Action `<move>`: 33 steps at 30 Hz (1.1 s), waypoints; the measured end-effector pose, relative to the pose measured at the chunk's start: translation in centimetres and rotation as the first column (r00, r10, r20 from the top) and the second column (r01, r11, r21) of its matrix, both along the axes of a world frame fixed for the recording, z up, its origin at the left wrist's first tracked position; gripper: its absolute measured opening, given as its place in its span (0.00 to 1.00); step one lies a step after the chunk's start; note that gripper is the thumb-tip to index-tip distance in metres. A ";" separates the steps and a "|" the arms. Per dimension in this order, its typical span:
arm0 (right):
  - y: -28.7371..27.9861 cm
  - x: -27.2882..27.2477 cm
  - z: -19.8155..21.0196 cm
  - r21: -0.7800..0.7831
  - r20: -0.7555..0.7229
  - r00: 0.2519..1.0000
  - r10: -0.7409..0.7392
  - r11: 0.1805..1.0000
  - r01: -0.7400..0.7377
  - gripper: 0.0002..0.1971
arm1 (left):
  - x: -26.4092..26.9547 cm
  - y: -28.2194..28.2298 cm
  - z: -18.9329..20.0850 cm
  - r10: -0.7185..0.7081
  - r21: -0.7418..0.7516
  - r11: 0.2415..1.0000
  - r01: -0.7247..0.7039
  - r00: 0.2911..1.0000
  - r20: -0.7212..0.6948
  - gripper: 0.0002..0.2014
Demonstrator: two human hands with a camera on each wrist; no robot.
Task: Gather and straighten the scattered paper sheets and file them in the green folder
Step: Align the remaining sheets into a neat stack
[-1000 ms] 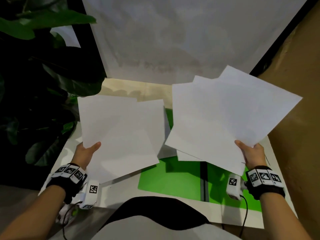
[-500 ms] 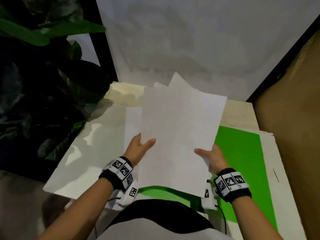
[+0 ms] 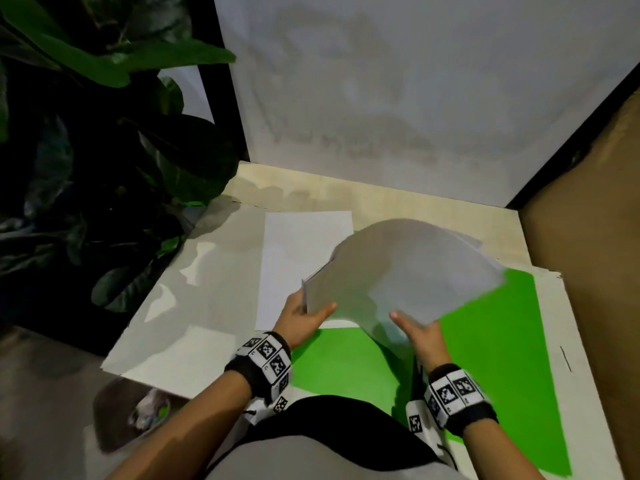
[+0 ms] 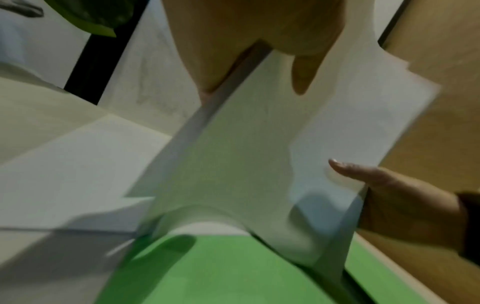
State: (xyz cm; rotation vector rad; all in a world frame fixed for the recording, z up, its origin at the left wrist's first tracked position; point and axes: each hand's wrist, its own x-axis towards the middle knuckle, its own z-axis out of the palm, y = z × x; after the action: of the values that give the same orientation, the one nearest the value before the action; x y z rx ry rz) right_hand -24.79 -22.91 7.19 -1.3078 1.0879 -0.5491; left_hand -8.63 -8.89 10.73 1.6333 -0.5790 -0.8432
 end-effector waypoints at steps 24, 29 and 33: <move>-1.4 12.6 -4.4 0.112 -0.590 0.756 0.282 0.957 -0.269 0.23 | 11.5 0.3 -8.3 0.241 0.514 0.834 -0.203 0.970 -0.009 0.25; -1.1 12.6 -3.6 0.028 -0.762 0.598 0.248 0.935 -0.353 0.24 | 11.7 0.4 -8.4 0.201 0.594 0.789 -0.154 0.980 -0.012 0.26; -0.7 12.4 -3.2 0.005 -0.720 0.637 0.275 0.920 -0.391 0.22 | 11.6 0.3 -8.7 0.234 0.565 0.800 -0.200 0.972 0.013 0.24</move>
State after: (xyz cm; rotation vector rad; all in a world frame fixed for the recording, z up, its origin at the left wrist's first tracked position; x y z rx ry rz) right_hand -12.36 -23.56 4.03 -1.8891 1.3885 0.2104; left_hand 2.93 -8.55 2.05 2.1558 -0.0817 -0.9386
